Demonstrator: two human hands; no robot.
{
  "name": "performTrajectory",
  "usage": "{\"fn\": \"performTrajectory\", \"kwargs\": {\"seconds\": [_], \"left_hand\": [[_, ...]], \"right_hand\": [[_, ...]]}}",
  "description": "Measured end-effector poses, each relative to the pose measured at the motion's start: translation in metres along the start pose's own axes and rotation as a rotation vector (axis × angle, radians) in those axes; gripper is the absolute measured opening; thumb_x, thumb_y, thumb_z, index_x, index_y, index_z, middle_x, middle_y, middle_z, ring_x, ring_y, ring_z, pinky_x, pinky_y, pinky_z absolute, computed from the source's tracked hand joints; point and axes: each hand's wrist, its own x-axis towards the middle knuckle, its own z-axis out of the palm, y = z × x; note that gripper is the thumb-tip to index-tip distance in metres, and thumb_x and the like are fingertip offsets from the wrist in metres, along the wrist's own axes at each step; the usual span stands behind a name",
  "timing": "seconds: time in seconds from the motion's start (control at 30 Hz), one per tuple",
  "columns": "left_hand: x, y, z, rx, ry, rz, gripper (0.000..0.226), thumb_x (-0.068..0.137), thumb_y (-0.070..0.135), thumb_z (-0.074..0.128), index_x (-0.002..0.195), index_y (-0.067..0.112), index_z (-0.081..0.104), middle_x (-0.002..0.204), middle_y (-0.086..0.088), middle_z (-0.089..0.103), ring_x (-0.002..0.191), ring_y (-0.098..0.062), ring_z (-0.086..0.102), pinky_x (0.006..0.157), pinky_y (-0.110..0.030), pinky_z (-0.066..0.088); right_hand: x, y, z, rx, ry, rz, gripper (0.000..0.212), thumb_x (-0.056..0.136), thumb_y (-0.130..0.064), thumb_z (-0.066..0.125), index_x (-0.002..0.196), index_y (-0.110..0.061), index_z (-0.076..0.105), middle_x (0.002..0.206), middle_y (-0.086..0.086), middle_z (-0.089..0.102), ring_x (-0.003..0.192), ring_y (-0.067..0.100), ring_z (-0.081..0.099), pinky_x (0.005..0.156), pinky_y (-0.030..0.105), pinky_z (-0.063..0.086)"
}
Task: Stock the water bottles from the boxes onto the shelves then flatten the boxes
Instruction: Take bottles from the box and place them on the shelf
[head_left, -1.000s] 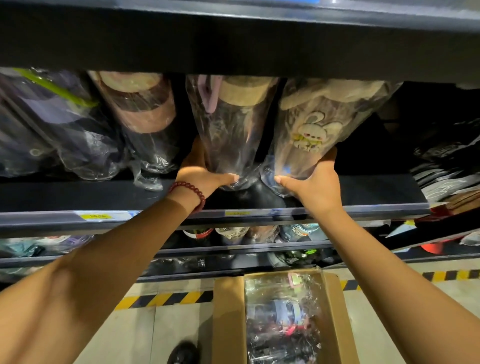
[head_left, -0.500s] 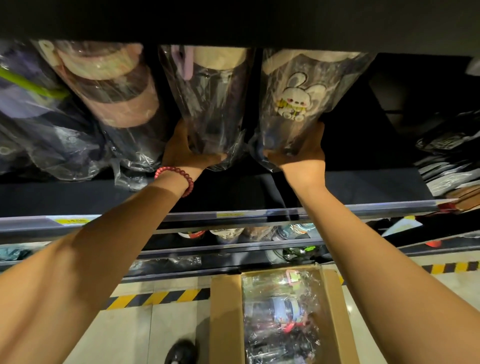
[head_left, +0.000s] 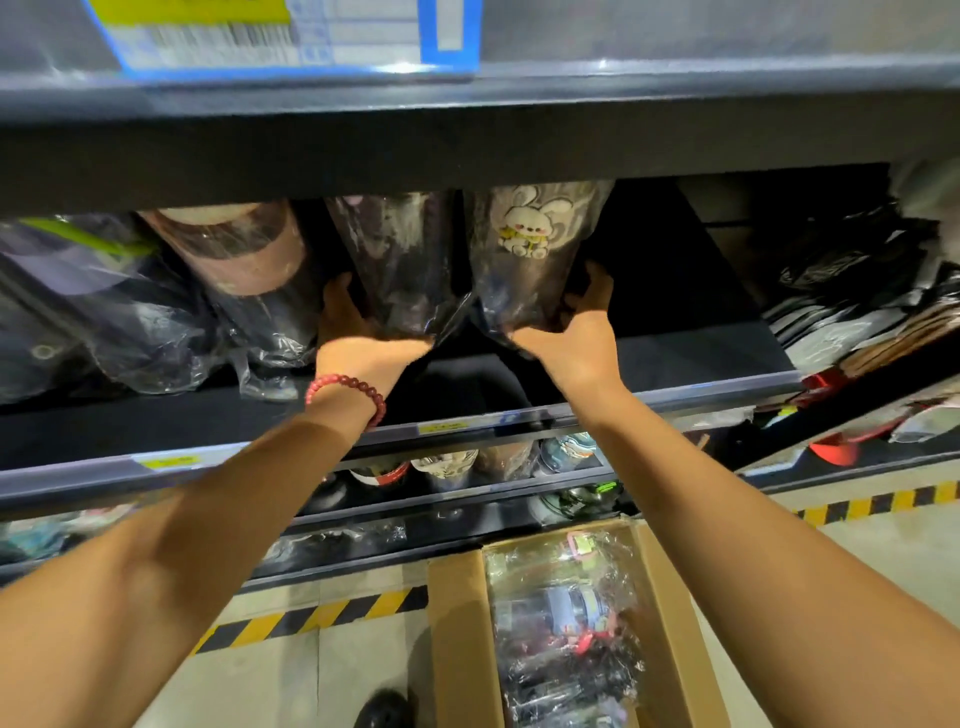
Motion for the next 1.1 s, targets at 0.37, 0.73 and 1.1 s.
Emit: {"fn": "performTrajectory", "kwargs": {"seconds": [0.37,0.73,1.1], "left_hand": [[-0.137,0.024,0.036,-0.057,-0.542,0.111,0.056,0.074,-0.001,0.074,0.122,0.010,0.046,0.124,-0.005,0.048,0.116,-0.017,0.049,0.083,-0.016,0.047],[-0.231,-0.015,0.164,0.397,-1.196,0.019,0.072,0.070,0.011,0.081,0.132,0.008,0.044,0.126,-0.008,0.054,0.112,-0.022,0.054,0.090,-0.034,0.050],[-0.264,-0.140,0.211,0.824,-1.285,-0.096,0.066,0.078,0.017,0.075,0.135,0.009,0.042,0.132,-0.010,0.053,0.122,-0.026,0.050,0.101,-0.037,0.042]], "right_hand": [[-0.134,0.053,-0.082,0.149,0.180,0.210,0.047,0.084,-0.010,0.069,0.125,-0.011,0.045,0.105,-0.003,0.050,0.097,0.018,0.052,0.089,0.042,0.045],[-0.279,0.188,-0.154,0.153,0.419,0.700,0.034,0.086,-0.013,0.066,0.115,-0.009,0.048,0.098,0.002,0.051,0.091,0.022,0.051,0.083,0.037,0.046],[-0.372,0.320,-0.120,0.278,0.484,1.062,0.049,0.076,-0.028,0.075,0.117,-0.011,0.055,0.108,0.003,0.063,0.100,0.025,0.060,0.085,0.038,0.051]]}}
